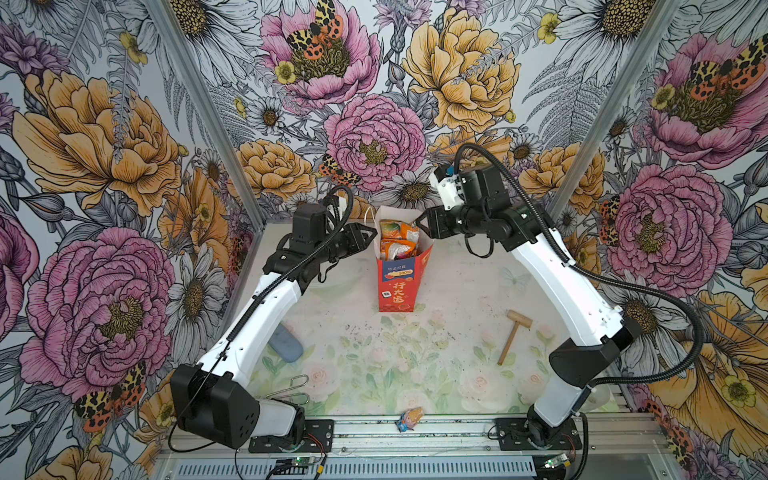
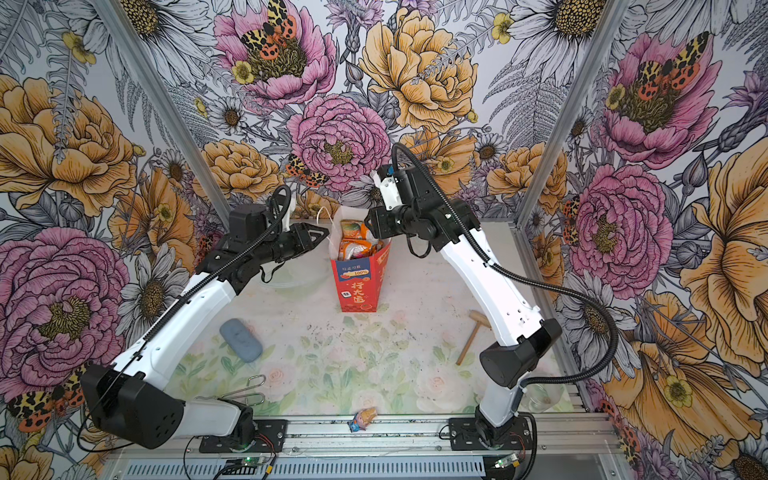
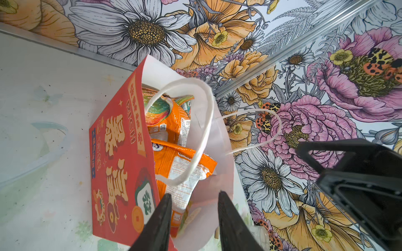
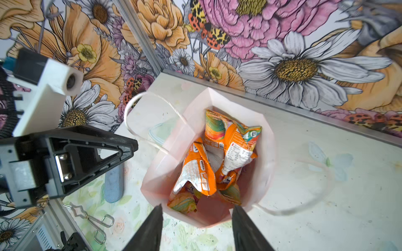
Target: Place the snacks into the paper bag
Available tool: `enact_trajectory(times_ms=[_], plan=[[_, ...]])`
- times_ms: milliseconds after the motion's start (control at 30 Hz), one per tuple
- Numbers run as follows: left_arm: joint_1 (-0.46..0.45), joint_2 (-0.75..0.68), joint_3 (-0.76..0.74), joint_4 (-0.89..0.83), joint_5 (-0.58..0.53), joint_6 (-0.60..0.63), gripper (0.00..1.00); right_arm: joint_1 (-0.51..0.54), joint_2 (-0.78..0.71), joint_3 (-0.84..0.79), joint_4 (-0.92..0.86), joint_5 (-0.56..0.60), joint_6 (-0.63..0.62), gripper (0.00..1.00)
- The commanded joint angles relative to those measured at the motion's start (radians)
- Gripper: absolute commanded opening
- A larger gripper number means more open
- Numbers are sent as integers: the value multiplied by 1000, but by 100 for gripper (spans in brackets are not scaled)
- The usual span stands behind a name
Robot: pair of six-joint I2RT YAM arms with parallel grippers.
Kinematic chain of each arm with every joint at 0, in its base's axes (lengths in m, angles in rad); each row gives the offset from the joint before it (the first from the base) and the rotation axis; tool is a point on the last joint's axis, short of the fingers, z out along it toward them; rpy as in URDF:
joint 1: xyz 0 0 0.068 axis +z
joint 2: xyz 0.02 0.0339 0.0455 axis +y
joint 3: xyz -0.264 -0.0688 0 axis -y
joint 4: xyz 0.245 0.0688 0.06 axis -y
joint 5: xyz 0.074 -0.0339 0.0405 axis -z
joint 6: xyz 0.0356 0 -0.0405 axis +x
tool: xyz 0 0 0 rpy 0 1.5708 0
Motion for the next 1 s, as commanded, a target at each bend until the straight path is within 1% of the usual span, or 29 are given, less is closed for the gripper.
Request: enact_trajectory(times_ms=[0, 167, 300, 367, 467, 500, 567, 600, 667, 800, 867, 967], plan=[[33, -60, 9, -21, 35, 36, 38, -17, -74, -32, 2, 75, -36, 53], [94, -128, -26, -27, 32, 39, 41, -73, -151, -96, 3, 158, -29, 54], [141, -167, -70, -27, -5, 35, 44, -126, -184, -159, 3, 227, 1, 54], [157, -172, -91, -37, -45, 33, 44, -148, -190, -196, 5, 261, 23, 54], [178, -161, -130, -47, -117, 11, 40, -173, -191, -257, 20, 306, 59, 54], [186, -154, -142, -49, -140, -2, 40, -178, -188, -279, 29, 324, 71, 54], [190, -140, -161, -50, -186, -13, 41, -185, -180, -311, 41, 346, 87, 55], [190, -133, -169, -49, -206, -20, 44, -187, -172, -329, 48, 354, 92, 55], [184, -118, -179, -48, -239, -26, 47, -193, -159, -356, 60, 358, 102, 56], [170, -87, -195, -32, -272, -22, 48, -202, -130, -419, 110, 325, 114, 56], [167, -74, -205, -16, -264, -26, 50, -209, -119, -450, 139, 298, 106, 57], [166, -57, -219, 8, -262, -28, 55, -229, -105, -483, 168, 268, 92, 57]])
